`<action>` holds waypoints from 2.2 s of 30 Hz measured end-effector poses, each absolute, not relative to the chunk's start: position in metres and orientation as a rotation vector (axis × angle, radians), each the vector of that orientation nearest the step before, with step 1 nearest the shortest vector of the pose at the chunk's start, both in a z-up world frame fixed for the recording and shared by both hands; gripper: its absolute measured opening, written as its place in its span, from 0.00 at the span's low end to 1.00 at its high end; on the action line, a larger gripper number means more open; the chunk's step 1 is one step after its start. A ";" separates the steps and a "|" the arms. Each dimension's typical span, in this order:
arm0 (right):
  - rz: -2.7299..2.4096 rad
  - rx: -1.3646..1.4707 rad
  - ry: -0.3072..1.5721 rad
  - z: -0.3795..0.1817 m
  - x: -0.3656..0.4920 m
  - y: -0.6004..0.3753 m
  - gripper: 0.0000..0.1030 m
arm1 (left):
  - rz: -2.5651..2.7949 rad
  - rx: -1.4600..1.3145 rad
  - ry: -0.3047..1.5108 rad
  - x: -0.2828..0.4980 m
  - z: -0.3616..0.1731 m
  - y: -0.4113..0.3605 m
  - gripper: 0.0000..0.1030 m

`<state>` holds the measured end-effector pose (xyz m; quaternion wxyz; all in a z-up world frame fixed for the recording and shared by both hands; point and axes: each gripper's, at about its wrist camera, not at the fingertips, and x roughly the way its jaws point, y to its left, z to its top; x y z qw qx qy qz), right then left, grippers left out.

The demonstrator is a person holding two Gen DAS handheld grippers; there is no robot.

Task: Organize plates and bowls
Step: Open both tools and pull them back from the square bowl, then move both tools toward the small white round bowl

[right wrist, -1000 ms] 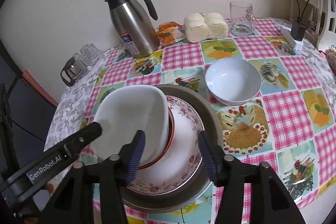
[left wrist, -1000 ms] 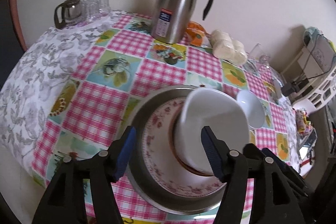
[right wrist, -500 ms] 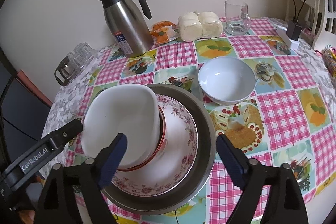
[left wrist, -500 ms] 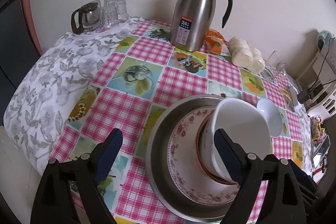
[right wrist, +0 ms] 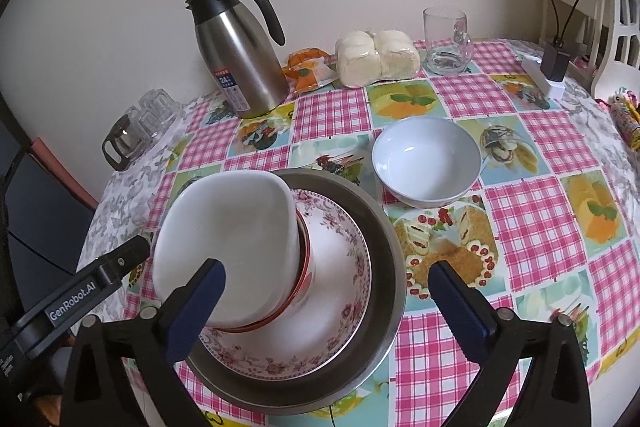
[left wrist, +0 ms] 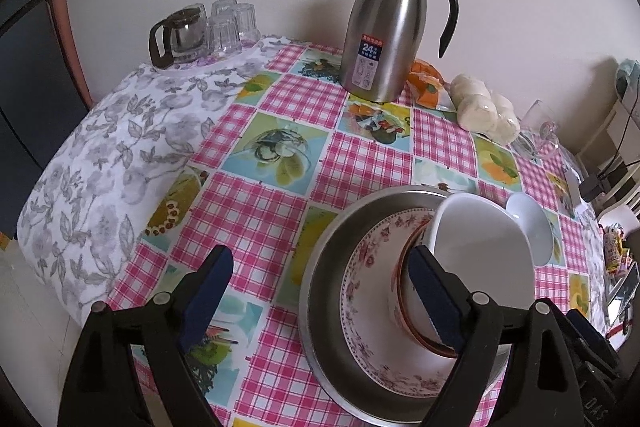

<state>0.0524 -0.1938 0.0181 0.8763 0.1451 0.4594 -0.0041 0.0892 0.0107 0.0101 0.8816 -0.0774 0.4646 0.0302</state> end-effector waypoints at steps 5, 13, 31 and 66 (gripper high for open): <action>0.002 0.302 0.949 0.020 0.051 -0.193 1.00 | 0.069 -0.155 0.952 0.089 0.012 0.010 0.96; 0.000 0.314 0.941 0.024 0.049 -0.199 1.00 | 0.074 -0.153 0.940 0.087 0.017 0.009 0.96; -0.115 0.372 0.916 0.027 0.037 -0.258 1.00 | -0.024 -0.138 0.920 0.085 0.038 -0.035 0.96; -0.218 0.549 0.910 -0.042 0.078 -0.340 0.92 | -0.274 -0.006 1.109 0.146 0.008 -0.182 0.78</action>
